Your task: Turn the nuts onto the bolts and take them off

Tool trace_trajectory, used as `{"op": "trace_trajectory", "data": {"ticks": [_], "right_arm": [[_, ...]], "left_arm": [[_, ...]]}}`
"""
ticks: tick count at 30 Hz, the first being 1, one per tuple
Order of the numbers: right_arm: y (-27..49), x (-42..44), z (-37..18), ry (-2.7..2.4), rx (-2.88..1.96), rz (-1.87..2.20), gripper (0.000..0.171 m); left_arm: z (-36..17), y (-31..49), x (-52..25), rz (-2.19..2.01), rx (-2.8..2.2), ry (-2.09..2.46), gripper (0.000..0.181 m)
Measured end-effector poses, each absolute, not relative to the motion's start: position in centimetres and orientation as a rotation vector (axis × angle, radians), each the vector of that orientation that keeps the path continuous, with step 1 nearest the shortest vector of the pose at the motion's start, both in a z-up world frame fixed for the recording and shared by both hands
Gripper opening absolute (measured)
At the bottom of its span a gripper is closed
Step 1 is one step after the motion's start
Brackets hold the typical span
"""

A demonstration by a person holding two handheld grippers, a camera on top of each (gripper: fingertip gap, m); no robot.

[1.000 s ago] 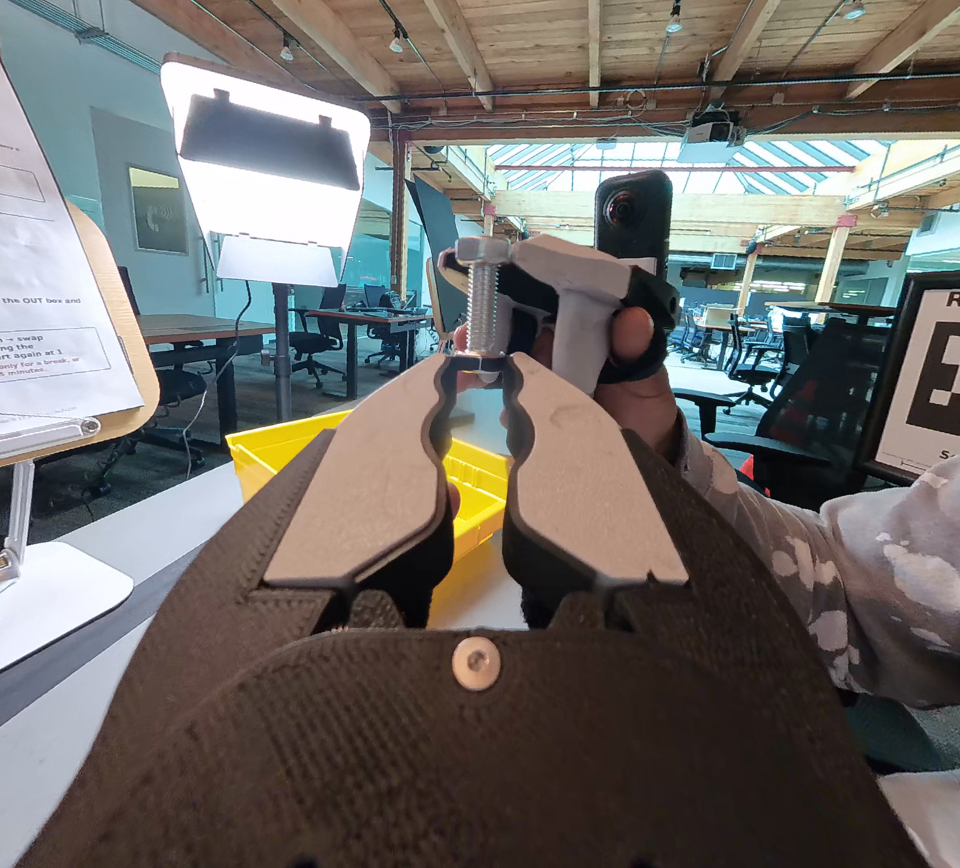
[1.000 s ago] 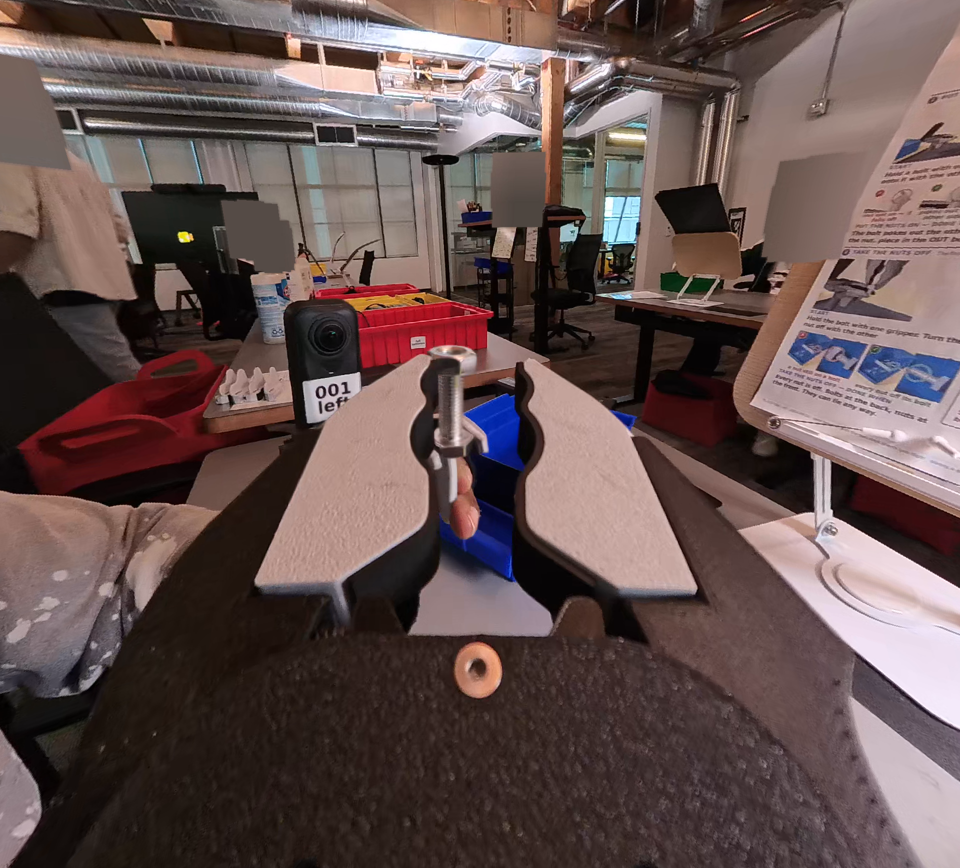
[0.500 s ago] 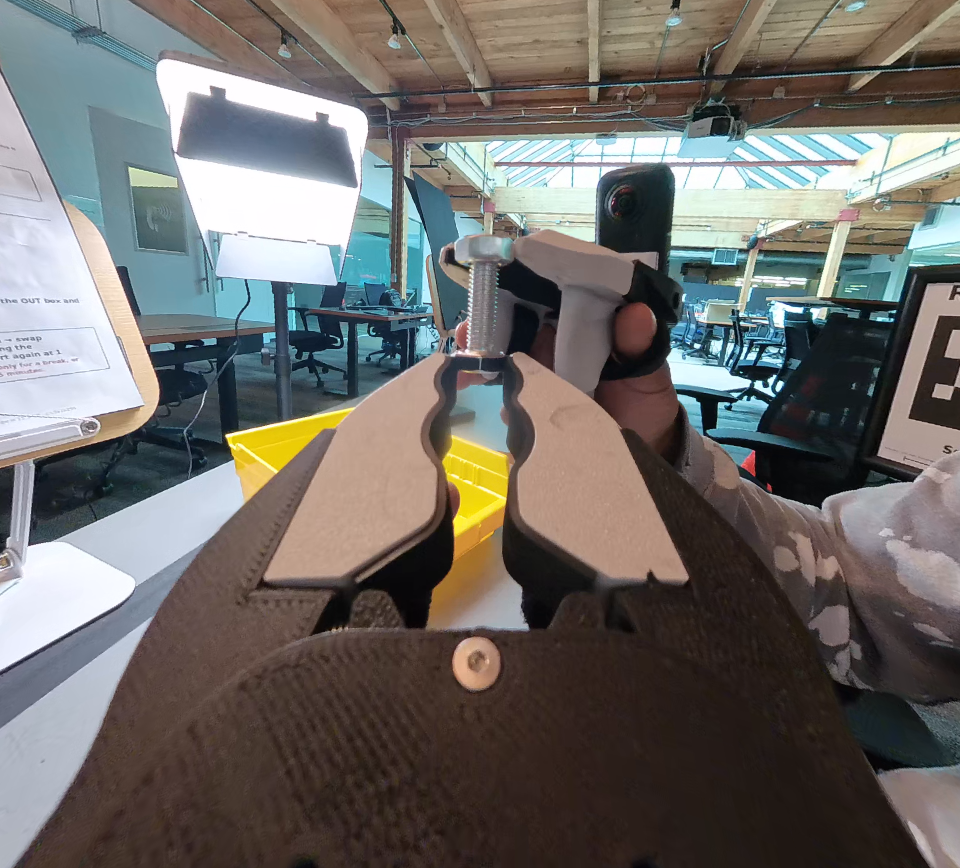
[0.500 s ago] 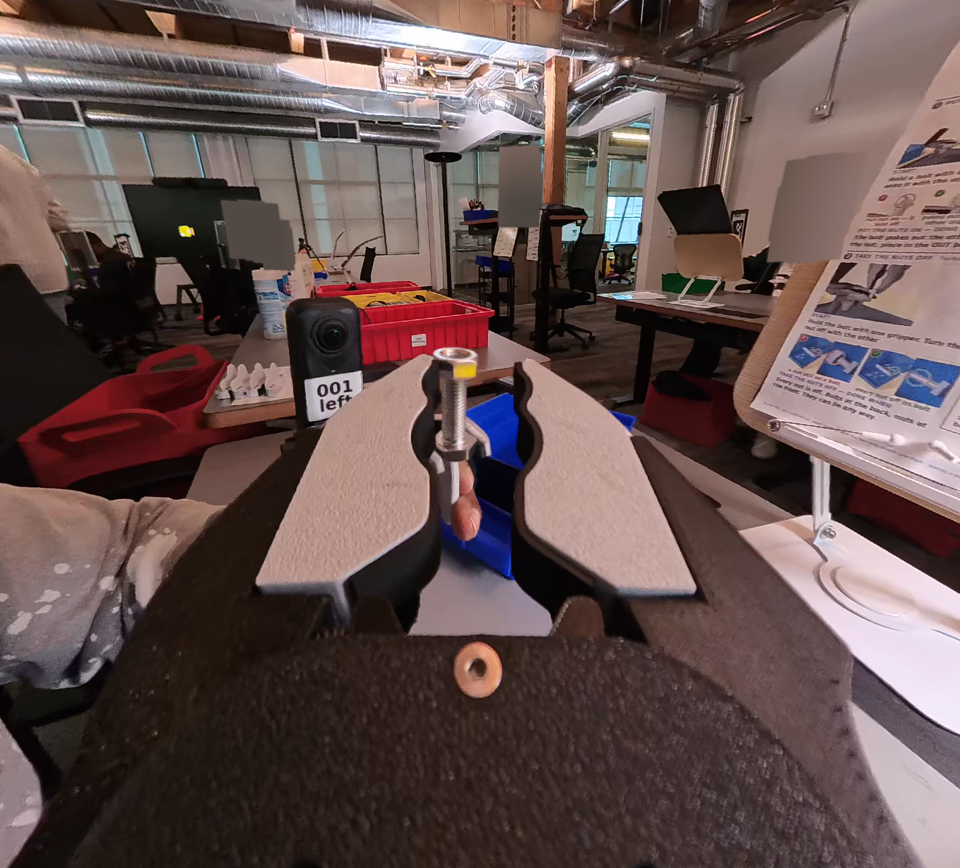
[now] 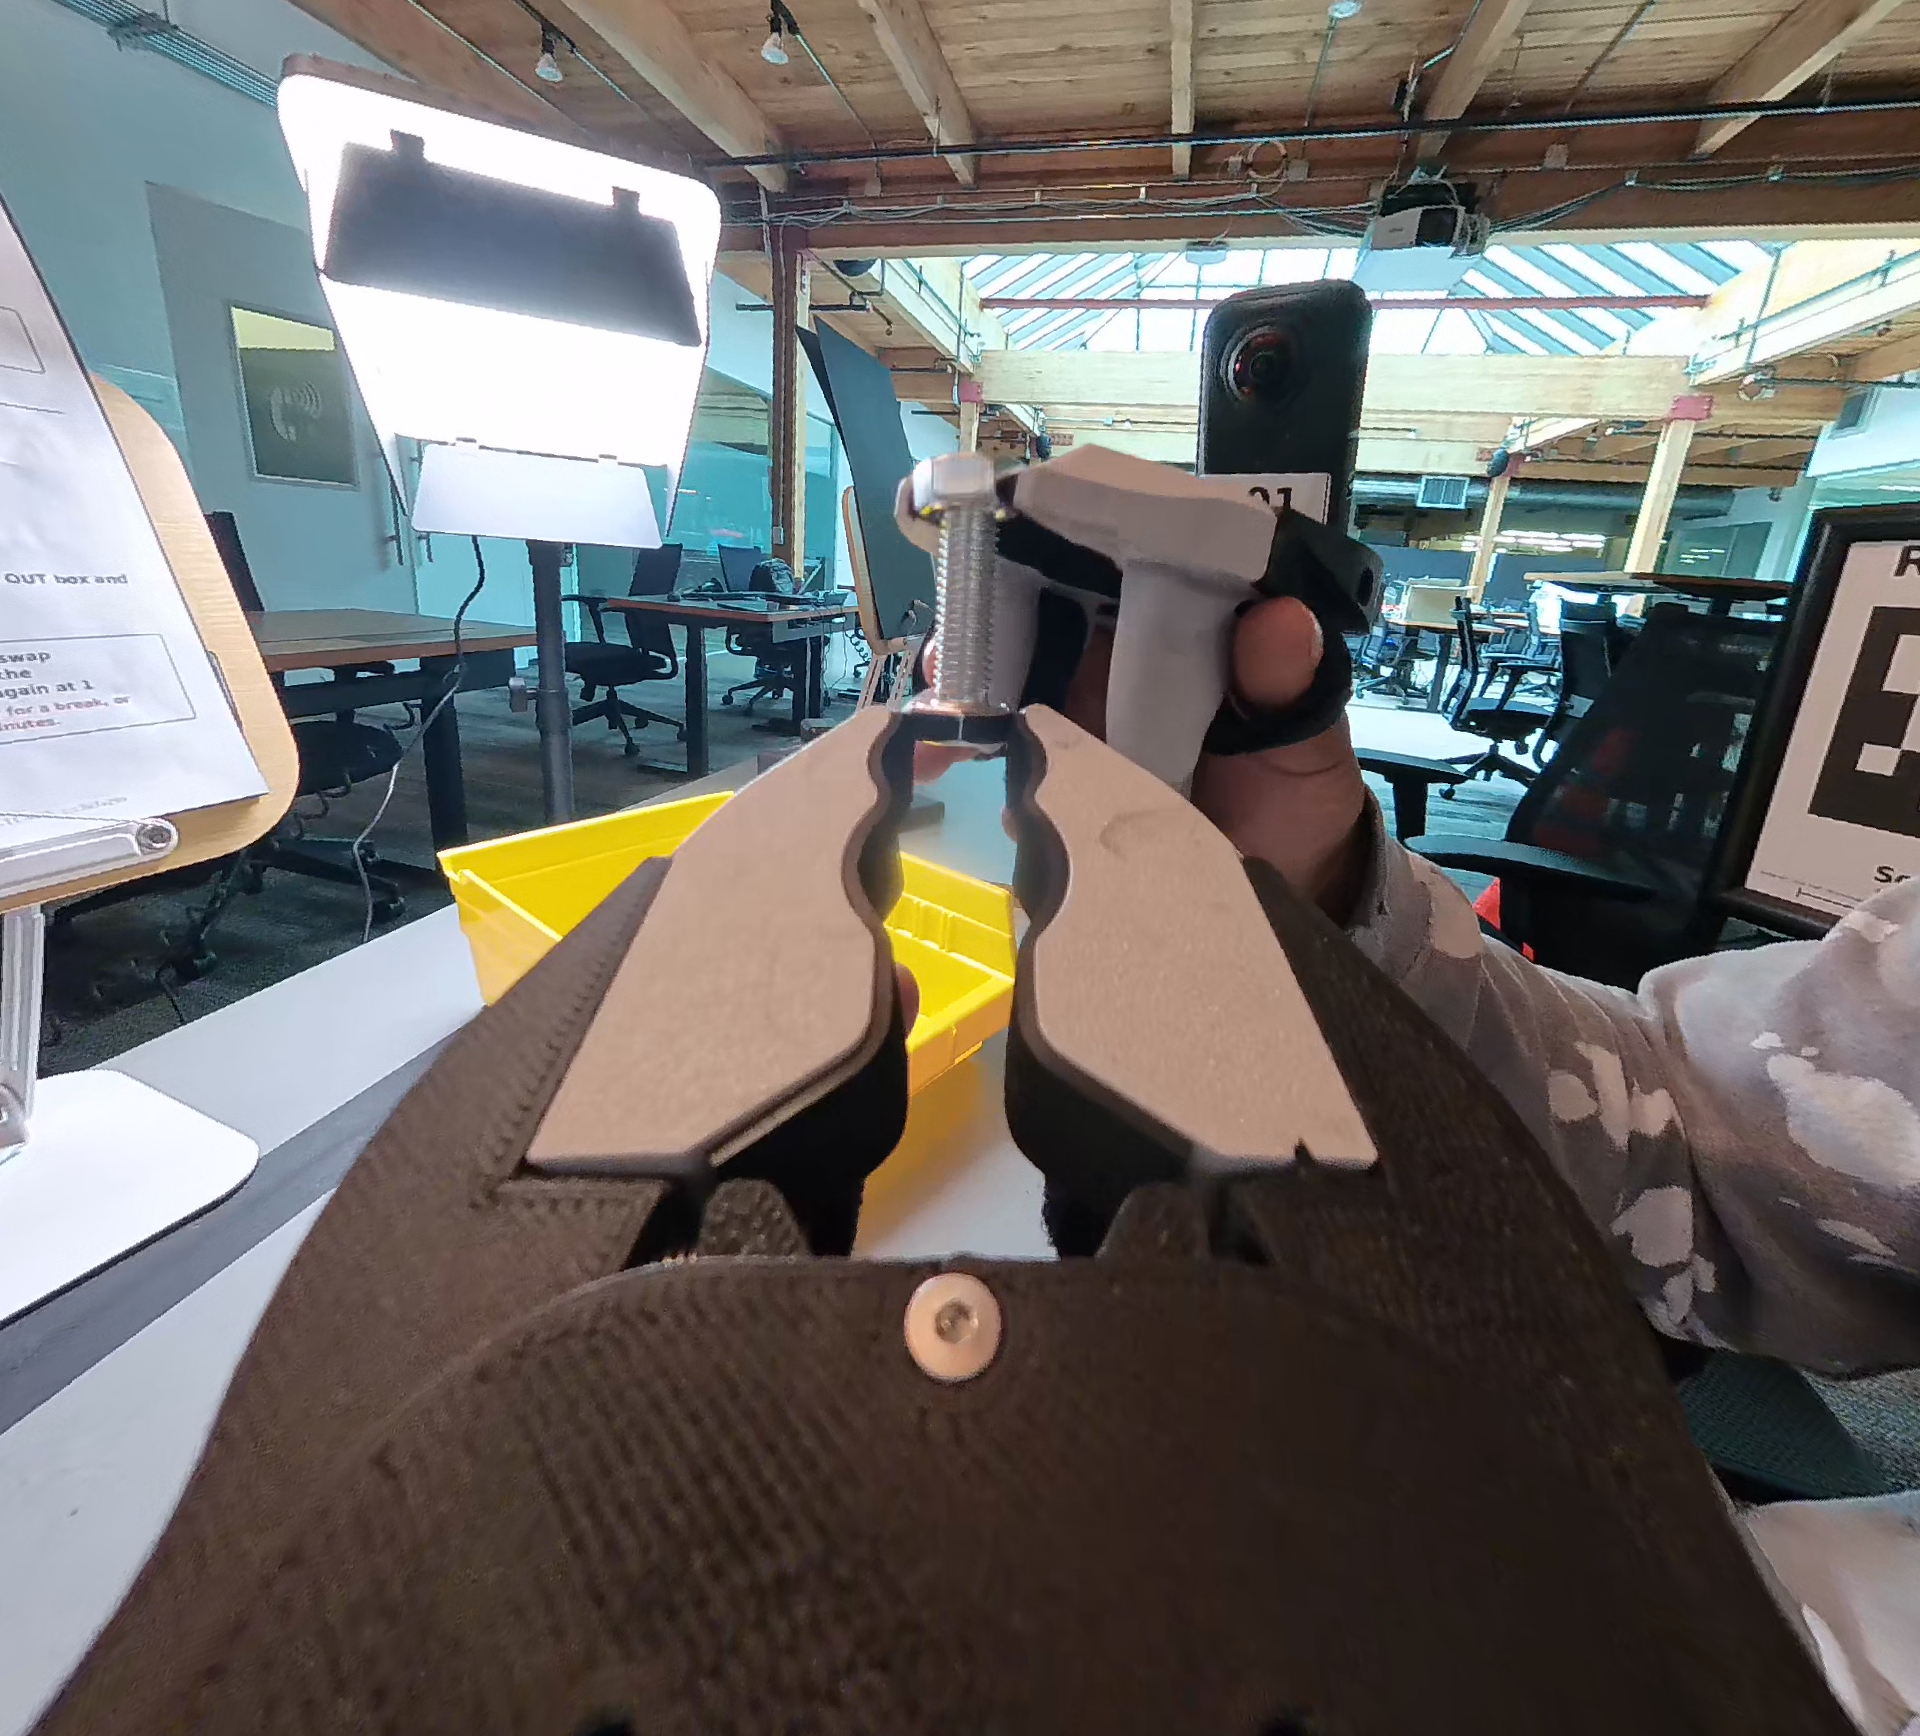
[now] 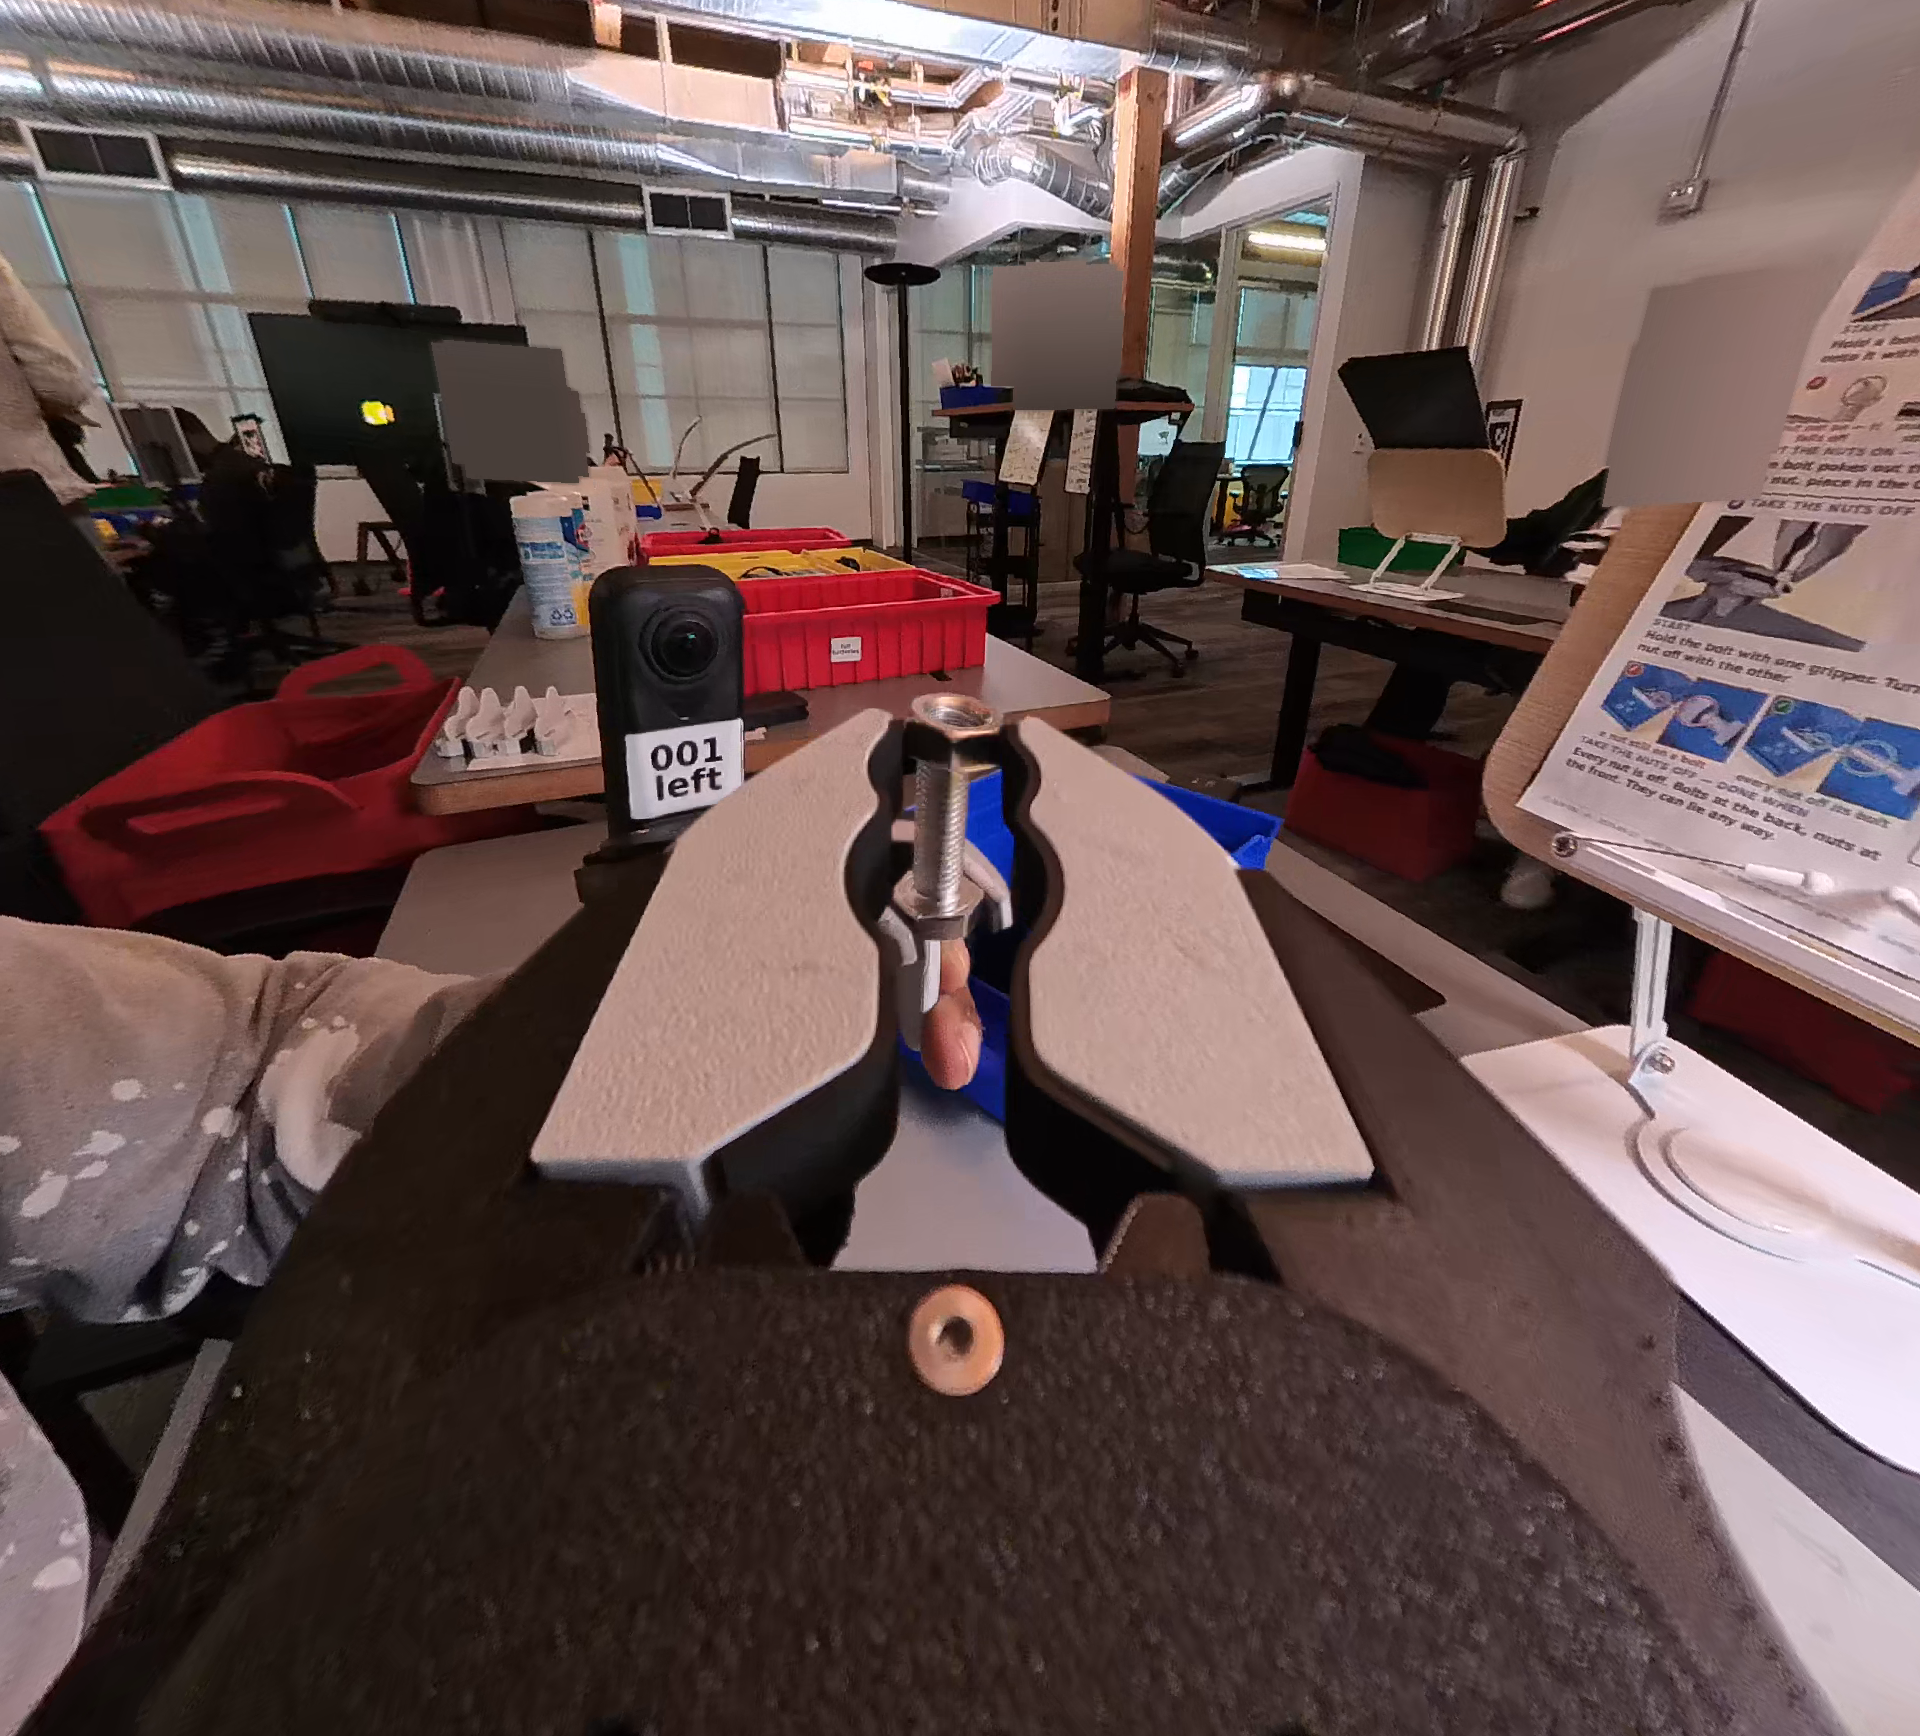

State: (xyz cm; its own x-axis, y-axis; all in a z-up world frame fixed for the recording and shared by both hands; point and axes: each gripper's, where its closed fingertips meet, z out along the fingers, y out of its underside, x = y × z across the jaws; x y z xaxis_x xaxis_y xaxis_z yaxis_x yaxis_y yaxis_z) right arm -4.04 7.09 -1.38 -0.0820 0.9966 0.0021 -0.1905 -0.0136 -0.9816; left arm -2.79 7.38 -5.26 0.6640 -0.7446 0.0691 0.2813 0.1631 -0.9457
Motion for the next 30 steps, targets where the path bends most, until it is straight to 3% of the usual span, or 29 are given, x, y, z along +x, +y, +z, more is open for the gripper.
{"op": "trace_trajectory", "data": {"ticks": [10, 13, 19, 23, 30], "right_arm": [[13.3, -0.4, -0.7, -1.007, -1.095, 1.219, 0.017], [19.2, 0.6, -4.8, -1.006, -1.304, 1.026, 0.017], [29.3, 6.2, -18.4, -1.134, -1.885, 0.397, 0.018], [30.5, 10.4, -24.8, -1.321, -2.132, -0.008, 0.018], [31.2, 12.0, -29.6, -1.334, -2.313, -0.088, 0.018]], "left_arm": [[-5.7, 8.0, -3.4, -0.772, -1.217, 0.445, 0.018], [-5.4, 8.0, -3.9, -0.764, -1.211, 0.439, 0.018], [-5.0, 7.9, -4.4, -0.738, -1.213, 0.443, 0.018], [-4.5, 7.8, -4.8, -0.728, -1.208, 0.447, 0.017], [-3.5, 7.3, -5.6, -0.696, -1.189, 0.451, 0.017]]}}
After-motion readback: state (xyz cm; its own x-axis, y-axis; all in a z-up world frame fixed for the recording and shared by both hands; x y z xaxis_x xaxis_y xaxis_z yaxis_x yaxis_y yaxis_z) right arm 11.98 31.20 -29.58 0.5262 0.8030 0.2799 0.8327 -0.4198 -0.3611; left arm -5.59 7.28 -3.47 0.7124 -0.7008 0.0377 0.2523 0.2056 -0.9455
